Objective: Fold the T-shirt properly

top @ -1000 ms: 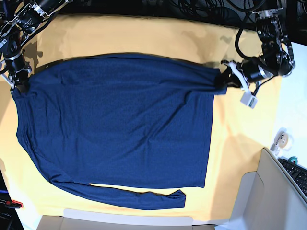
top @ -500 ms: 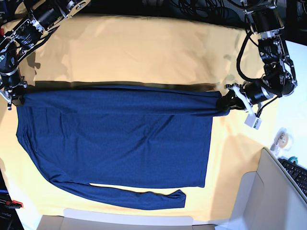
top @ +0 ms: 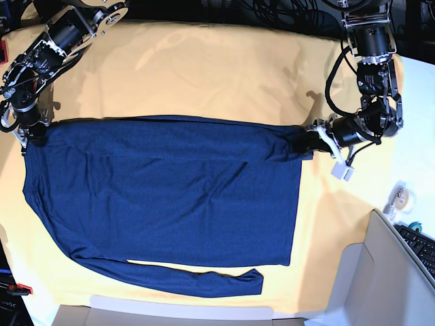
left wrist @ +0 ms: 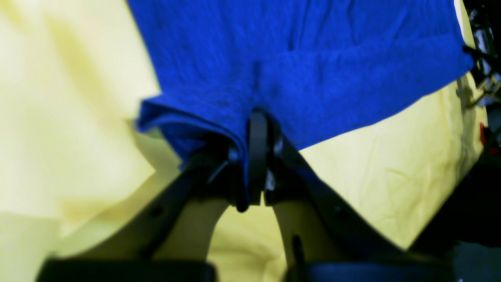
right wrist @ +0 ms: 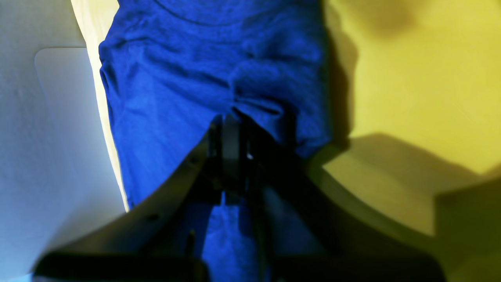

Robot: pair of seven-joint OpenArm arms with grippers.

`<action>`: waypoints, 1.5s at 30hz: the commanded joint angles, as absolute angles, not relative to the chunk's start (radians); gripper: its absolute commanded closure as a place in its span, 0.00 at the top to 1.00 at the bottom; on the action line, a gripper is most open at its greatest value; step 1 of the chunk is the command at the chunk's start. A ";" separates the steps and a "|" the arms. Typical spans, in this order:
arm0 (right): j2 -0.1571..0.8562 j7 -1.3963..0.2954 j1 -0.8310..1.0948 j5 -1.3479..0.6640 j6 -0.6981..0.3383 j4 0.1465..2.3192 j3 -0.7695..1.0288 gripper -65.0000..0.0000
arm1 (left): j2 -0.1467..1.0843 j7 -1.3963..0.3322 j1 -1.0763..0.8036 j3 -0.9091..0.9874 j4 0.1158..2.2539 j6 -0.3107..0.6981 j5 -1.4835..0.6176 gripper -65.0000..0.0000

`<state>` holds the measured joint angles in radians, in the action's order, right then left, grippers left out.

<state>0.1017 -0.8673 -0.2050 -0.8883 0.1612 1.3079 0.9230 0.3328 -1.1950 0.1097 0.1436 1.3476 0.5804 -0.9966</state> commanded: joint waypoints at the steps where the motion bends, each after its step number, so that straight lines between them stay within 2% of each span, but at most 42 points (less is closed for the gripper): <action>1: 0.128 -0.857 -0.222 -0.898 0.153 1.310 0.921 0.00 | 0.349 -1.161 0.128 0.136 1.356 0.587 -1.015 0.00; 11: 0.143 -0.866 -0.231 -0.906 0.151 1.231 0.921 0.00 | 0.349 -1.155 0.127 0.113 1.354 0.587 -1.015 0.02; 14: 0.145 -0.866 -0.229 -0.906 0.111 1.231 0.921 0.00 | 0.351 -1.158 0.127 0.119 1.354 0.585 -1.015 0.12; 16: 0.145 -0.883 -0.229 -0.906 0.071 1.231 0.921 0.04 | 0.351 -1.158 0.125 0.120 1.354 0.585 -1.015 0.22; 19: 0.145 -0.909 -0.229 -0.906 0.045 1.231 0.926 0.10 | 0.351 -1.158 0.125 0.120 1.354 0.585 -1.015 0.31; 25: 0.145 -0.915 -0.228 -0.906 0.042 1.236 0.928 0.21 | 0.351 -1.158 0.124 0.120 1.354 0.585 -1.015 0.31; 31: 0.159 -0.964 -0.228 -0.909 0.042 1.239 0.928 0.41 | 0.351 -1.158 0.105 0.120 1.354 0.585 -1.015 0.31; 35: 0.162 -0.980 -0.223 -0.987 0.041 1.241 0.929 0.51 | 0.351 -1.158 0.104 0.120 1.354 0.585 -1.017 0.31; 40: 0.185 -0.983 -0.206 -1.073 0.041 1.242 0.928 0.52 | 0.351 -1.159 0.104 0.119 1.356 0.585 -1.018 0.31; 45: 0.185 -0.978 -0.166 -1.099 0.039 1.331 0.928 0.52 | 0.351 -1.161 0.082 0.119 1.356 0.585 -1.018 0.31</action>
<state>0.1623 -0.9874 -0.1505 -1.0740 0.0525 1.3106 0.9260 0.3363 -1.1736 0.0681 0.1131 1.3403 0.5774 -1.0000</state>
